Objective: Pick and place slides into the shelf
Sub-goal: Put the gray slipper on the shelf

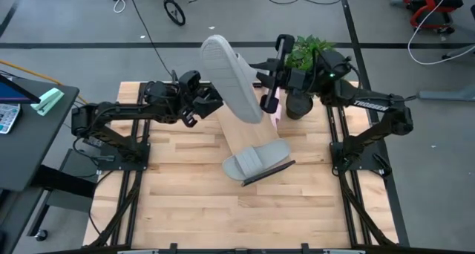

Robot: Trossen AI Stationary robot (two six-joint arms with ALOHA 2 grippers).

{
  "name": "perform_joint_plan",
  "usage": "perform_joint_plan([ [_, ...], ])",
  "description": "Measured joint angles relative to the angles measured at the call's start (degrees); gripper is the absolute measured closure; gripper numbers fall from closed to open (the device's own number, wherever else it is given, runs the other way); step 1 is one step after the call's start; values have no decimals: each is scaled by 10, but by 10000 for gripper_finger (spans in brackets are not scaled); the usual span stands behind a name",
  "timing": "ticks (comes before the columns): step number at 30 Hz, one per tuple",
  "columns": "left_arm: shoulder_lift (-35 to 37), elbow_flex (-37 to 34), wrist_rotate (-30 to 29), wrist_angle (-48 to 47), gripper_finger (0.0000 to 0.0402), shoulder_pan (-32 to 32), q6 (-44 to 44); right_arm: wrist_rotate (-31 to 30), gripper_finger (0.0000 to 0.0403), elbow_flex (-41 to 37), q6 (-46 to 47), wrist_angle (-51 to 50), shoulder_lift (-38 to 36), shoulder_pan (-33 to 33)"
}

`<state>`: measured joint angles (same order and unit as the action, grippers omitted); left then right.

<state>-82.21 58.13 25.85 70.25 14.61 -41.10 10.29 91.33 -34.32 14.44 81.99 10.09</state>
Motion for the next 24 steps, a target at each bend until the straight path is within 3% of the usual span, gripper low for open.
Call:
perform_joint_plan([
  [6,9,-1,15,1,206,23,-19,-13,394,0,-38,-127,-36,0],
  [15,69,1,85,12,219,69,-61,-38,394,-2,-105,-317,-79,7],
  [24,137,1,124,6,229,112,-80,-31,394,-2,-205,-357,-74,2],
])
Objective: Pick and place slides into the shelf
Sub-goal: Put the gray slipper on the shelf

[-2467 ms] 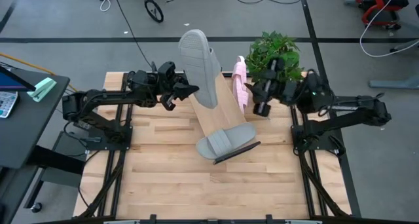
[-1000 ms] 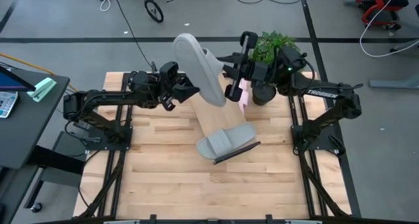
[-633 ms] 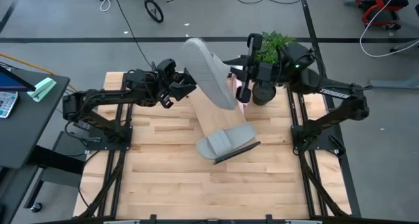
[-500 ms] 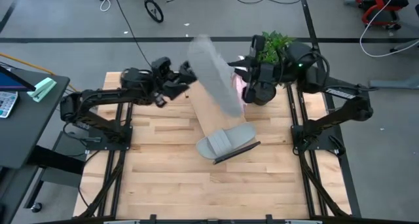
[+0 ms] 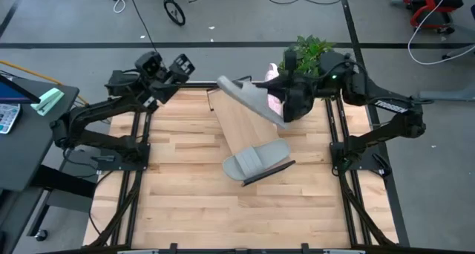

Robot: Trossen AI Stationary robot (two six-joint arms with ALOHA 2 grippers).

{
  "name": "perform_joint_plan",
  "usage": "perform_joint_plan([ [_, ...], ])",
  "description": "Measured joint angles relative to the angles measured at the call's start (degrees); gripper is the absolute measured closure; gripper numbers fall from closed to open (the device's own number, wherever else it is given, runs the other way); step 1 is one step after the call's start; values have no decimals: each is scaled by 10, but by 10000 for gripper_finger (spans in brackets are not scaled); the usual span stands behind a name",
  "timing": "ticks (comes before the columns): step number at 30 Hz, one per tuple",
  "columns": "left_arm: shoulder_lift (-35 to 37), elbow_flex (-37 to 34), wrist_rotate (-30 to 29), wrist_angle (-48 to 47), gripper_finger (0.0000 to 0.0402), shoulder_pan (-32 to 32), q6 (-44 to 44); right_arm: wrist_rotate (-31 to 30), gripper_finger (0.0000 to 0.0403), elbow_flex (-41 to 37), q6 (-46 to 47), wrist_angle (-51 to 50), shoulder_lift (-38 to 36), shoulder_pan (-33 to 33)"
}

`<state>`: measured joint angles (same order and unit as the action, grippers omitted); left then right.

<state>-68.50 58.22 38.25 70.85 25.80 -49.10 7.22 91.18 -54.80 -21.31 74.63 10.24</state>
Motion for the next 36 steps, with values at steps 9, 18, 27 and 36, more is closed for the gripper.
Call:
perform_joint_plan([
  [9,20,0,21,-4,229,14,-36,-26,394,0,-163,-68,43,-33],
  [18,19,0,22,-75,229,14,-28,-89,394,0,-290,-76,88,-53],
  [27,19,0,28,-77,230,14,-28,-120,394,-90,-367,-18,98,-53],
  [36,18,0,38,-106,241,14,-28,-122,394,-199,-397,130,96,-65],
])
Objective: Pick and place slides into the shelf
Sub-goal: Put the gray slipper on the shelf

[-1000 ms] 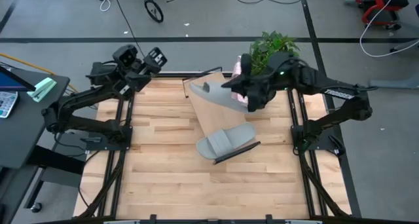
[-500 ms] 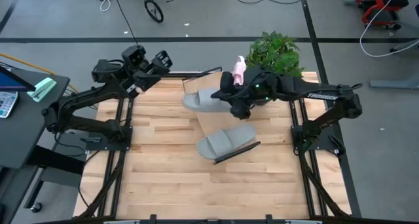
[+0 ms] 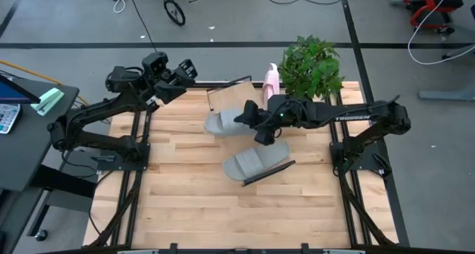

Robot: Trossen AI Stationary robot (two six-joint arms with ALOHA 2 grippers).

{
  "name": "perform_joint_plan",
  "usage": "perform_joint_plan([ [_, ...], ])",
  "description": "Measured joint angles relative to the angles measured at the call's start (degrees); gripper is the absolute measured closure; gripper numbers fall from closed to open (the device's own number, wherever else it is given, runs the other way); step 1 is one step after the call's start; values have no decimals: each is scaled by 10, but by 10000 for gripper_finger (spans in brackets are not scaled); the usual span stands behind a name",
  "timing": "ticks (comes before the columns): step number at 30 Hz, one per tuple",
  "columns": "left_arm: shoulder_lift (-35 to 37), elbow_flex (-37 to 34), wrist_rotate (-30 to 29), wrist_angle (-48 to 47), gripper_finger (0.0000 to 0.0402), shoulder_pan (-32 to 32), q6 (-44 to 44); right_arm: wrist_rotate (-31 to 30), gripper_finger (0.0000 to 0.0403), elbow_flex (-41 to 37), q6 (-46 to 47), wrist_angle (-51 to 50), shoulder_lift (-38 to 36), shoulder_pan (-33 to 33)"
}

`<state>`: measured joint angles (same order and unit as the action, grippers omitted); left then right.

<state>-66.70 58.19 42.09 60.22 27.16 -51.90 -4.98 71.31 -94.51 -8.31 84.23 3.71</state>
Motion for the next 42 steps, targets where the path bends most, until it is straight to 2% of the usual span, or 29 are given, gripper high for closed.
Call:
perform_joint_plan([
  [12,0,0,2,-28,246,0,0,9,394,-5,33,-28,0,-7],
  [22,0,0,2,-32,262,0,-4,21,394,-5,-4,-59,3,0],
  [33,0,0,2,-32,265,0,-4,23,394,-87,-29,1,3,1],
  [42,0,0,1,-35,263,0,-3,17,394,-88,6,13,1,-13],
])
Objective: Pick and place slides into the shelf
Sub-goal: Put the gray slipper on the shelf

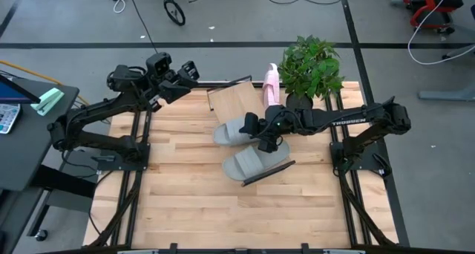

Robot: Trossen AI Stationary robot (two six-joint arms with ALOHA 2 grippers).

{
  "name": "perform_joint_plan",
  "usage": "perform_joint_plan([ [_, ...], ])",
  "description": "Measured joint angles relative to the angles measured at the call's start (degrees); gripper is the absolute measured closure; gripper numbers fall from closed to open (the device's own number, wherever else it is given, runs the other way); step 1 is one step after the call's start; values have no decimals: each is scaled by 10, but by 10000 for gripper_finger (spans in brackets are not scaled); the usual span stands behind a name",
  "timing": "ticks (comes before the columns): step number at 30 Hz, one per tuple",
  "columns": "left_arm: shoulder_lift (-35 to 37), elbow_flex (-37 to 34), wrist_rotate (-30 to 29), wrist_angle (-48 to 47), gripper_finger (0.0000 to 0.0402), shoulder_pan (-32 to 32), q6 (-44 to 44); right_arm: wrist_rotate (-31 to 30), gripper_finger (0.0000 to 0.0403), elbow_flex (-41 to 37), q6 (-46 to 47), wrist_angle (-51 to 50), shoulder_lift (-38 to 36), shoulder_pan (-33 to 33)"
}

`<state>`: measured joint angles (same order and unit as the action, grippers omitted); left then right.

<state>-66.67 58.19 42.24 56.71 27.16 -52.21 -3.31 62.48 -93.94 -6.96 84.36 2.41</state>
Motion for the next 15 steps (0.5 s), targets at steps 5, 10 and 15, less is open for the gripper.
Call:
perform_joint_plan([
  [5,0,0,0,0,272,0,3,5,394,0,9,-5,0,-13],
  [10,0,0,-1,0,275,1,4,13,394,0,9,-14,0,-19],
  [15,0,0,-1,-1,268,0,4,24,381,1,22,-43,0,-19],
])
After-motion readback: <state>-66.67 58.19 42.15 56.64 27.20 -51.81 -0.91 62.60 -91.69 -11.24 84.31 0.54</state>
